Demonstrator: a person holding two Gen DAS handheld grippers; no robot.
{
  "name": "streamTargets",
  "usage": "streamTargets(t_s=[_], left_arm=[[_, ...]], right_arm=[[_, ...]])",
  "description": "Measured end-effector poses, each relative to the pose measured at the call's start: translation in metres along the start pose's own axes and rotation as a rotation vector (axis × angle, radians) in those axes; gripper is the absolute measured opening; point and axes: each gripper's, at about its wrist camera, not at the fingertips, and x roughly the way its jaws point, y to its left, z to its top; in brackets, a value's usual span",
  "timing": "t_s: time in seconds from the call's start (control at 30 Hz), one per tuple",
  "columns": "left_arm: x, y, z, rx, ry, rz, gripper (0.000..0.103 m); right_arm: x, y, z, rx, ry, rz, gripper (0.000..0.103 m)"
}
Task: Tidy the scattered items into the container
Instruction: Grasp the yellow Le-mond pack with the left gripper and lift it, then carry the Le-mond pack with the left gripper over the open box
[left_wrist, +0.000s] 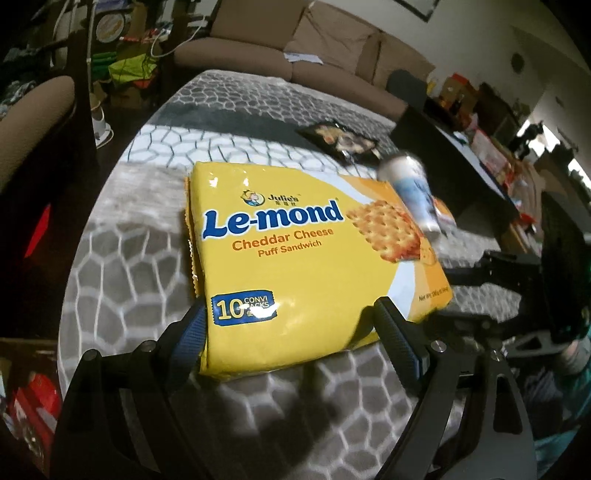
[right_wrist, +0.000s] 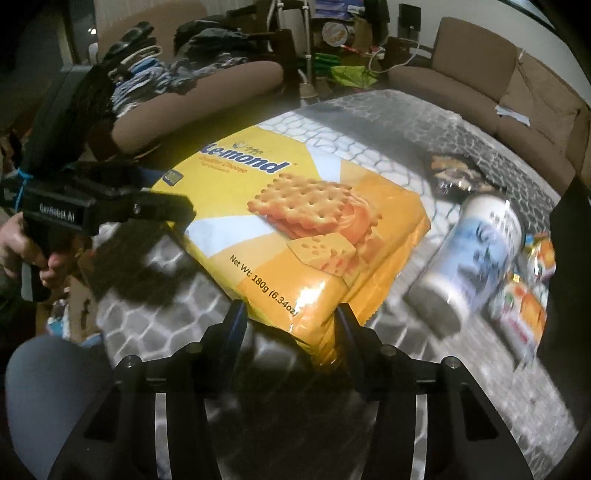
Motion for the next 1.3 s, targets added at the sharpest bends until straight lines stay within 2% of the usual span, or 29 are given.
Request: streamTargets(t_s=[0.23,0.3,0.4,0.47,0.6,0.67,0.77,0.87,0.93,1.03,1.2,1.3], left_arm=[[-0.016,-0.034,-0.033,0.062,0.061,-0.013,0.086],[-0.015,-0.051,-0.039,0.118,0.11,-0.008,0.085],[-0.015,-0.08,-0.048,0.275,0.2,0.054,0.085],[-0.014,-0.092,-0.048,0.278,0.264,0.03,0.085],[-0.005,-0.119,-0.056,0.292,0.301,0.048,0.085],[-0.004,-0.117,-0.056,0.238,0.301,0.024,0.085],[-0.003,-0.094,-0.044,0.059,0.281,-0.012,0.088],[0.001,-0.057,-0.033,-0.164,0.254,-0.084,0.088],[0.008,-0.047,-0.031,-0.24,0.262,-0.133,0.088],[0.029,-0.052,-0.033,-0.259,0.296,-0.151,0.088],[0.033,-0.063,-0.035,-0.242,0.265,-0.139,0.089],[0.033,-0.07,-0.033,-0.233,0.262,-0.135,0.089]], right_arm=[[-0.035,0.017,-0.047,0.034,0.006,0.039,0.051],[-0.047,0.018,-0.064,0.057,0.005,0.049,0.051],[-0.064,0.015,-0.086,0.103,-0.001,0.096,0.047],[-0.073,0.016,-0.098,0.115,-0.007,0.084,0.047],[-0.091,-0.016,-0.113,0.3,-0.061,0.145,0.048],[-0.097,-0.04,-0.119,0.43,-0.087,0.175,0.048],[-0.096,-0.079,-0.129,0.625,-0.125,0.217,0.053],[-0.083,-0.103,-0.136,0.759,-0.133,0.296,0.06],[-0.07,-0.107,-0.135,0.81,-0.119,0.333,0.06],[-0.051,-0.107,-0.137,0.857,-0.1,0.375,0.06],[-0.035,-0.108,-0.135,0.871,-0.092,0.435,0.059],[-0.035,-0.106,-0.127,0.823,-0.084,0.428,0.05]])
